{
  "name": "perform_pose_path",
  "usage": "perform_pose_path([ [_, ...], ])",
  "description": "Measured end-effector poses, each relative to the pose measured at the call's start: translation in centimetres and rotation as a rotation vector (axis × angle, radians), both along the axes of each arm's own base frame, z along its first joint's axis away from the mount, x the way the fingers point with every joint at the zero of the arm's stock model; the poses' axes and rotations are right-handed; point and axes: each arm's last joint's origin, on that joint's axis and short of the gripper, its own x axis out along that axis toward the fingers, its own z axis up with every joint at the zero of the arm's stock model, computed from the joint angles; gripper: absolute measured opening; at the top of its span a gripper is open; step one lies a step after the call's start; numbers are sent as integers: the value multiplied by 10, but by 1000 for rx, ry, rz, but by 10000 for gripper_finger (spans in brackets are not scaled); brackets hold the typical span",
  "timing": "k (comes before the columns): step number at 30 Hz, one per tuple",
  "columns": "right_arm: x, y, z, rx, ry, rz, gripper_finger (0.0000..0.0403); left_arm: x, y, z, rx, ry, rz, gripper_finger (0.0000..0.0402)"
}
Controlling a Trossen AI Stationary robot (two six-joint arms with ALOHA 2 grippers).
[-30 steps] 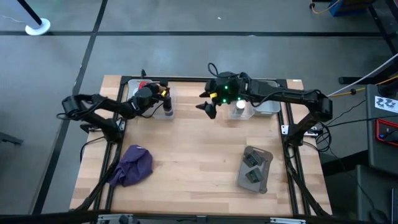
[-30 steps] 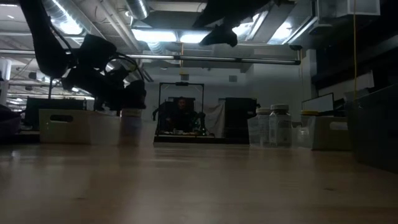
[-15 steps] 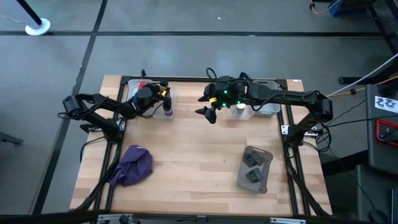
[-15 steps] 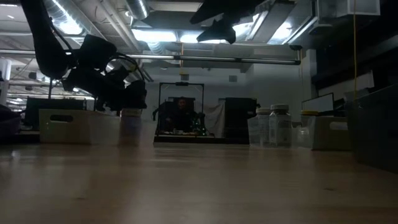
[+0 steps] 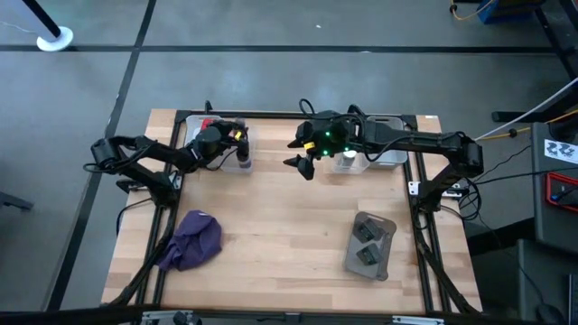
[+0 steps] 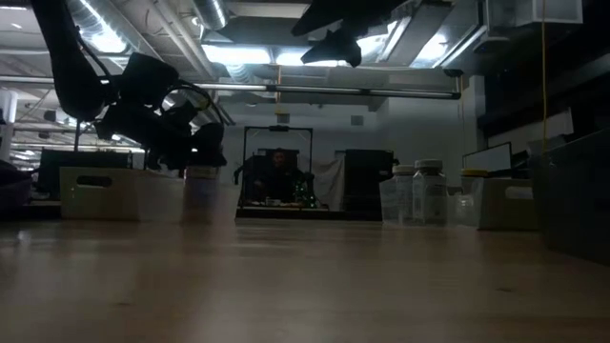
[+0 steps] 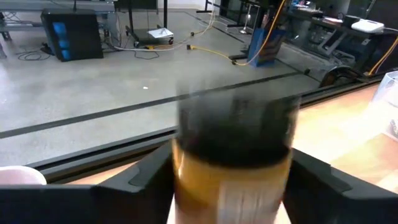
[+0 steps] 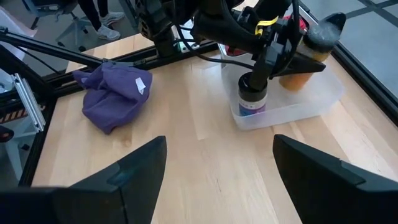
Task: Sort spices by type
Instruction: Put the black seasoning bottle into the left transparent bin, then return to Home Position
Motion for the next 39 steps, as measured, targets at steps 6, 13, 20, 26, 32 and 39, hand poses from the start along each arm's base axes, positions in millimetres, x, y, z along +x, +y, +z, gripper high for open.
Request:
perform_pose_path([
  [6,0,0,0,0,0,0,293,0,0,0,1,3,-1,241],
  [13,0,0,0,0,0,0,293,0,0,0,4,3,-1,235],
  [20,-2,0,3,0,-6,0,293,-4,-3,13,76,30,-23,235],
  [26,-18,3,23,-13,-66,1,293,-11,-8,43,187,-50,-28,235],
  [32,-44,8,49,-47,-115,14,293,-27,-19,71,235,-122,-26,235],
  [39,-95,13,72,-121,-58,-89,293,-44,-48,84,208,-81,-195,235],
])
